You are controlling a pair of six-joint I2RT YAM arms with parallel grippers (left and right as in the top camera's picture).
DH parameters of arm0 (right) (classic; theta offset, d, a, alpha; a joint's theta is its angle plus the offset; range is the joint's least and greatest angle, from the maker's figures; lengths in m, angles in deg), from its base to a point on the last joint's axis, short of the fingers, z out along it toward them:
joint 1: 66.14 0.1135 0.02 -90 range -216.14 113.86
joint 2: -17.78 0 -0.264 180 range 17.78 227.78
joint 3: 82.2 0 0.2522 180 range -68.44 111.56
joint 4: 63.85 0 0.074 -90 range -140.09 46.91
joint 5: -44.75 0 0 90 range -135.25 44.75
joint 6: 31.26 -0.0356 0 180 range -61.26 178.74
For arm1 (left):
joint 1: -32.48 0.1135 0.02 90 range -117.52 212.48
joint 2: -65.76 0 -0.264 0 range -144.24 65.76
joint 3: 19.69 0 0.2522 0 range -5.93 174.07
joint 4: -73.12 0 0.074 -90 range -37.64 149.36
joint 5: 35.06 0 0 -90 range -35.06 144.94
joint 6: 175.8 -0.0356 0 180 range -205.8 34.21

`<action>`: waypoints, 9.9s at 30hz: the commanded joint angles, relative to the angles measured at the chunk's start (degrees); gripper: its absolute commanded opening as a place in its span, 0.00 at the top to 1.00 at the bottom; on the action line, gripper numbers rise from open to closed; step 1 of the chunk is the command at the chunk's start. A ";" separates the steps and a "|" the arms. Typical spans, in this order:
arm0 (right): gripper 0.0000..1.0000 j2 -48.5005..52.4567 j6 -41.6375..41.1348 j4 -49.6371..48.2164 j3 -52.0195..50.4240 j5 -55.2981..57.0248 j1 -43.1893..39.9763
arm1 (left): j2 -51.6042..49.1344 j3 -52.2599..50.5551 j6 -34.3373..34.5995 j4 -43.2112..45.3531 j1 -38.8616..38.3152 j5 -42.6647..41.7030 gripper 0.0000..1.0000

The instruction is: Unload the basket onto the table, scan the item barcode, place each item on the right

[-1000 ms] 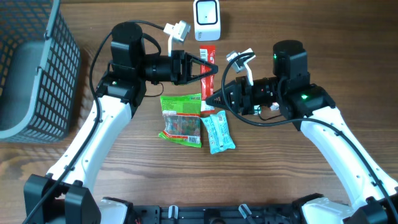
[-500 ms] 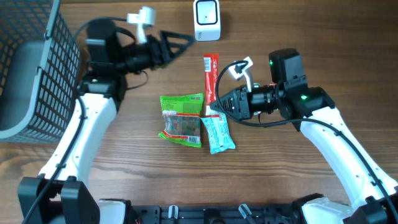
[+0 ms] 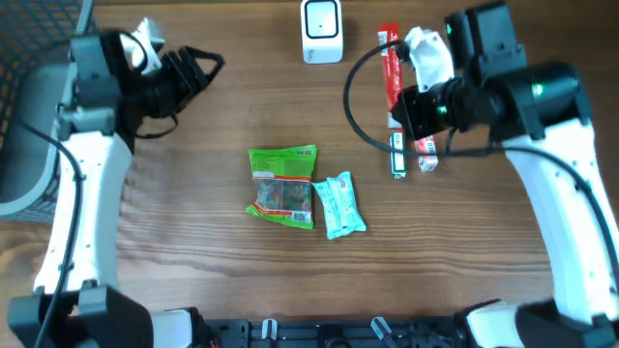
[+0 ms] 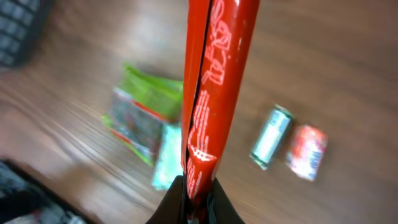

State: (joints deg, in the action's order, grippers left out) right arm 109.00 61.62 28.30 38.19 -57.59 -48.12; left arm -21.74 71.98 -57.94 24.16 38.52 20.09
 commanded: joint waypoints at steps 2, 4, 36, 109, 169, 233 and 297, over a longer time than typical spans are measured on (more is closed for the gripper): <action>0.96 8.24 11.76 -1.81 3.93 15.04 1.49 | 0.50 14.34 -8.20 -10.71 -4.70 30.93 0.10; 0.96 10.14 14.58 -5.79 3.93 20.02 2.89 | 0.44 14.21 -8.17 -11.21 -5.09 32.96 0.00; 0.96 49.33 58.66 -72.57 3.87 58.71 8.81 | 0.17 14.03 -8.15 -12.72 -5.09 33.03 0.00; 0.29 9.09 13.40 -21.92 -24.20 -14.56 -28.70 | 0.17 14.03 -8.15 -12.72 -5.09 33.03 0.00; 0.71 10.56 -17.90 -57.96 -50.53 19.93 3.96 | 0.17 14.03 -8.15 -12.72 -5.09 33.03 0.00; 0.48 10.45 -10.38 -55.84 -48.43 15.67 5.60 | 0.17 14.03 -8.15 -12.72 -5.09 33.03 0.00; 0.76 1.77 -7.34 -11.28 -0.55 -17.79 2.51 | 0.17 14.03 -8.15 -12.72 -5.09 33.03 0.00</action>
State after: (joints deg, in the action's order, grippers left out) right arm 106.38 54.49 14.77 29.51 -67.55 -44.38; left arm -21.35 86.01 -65.24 11.35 33.49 52.13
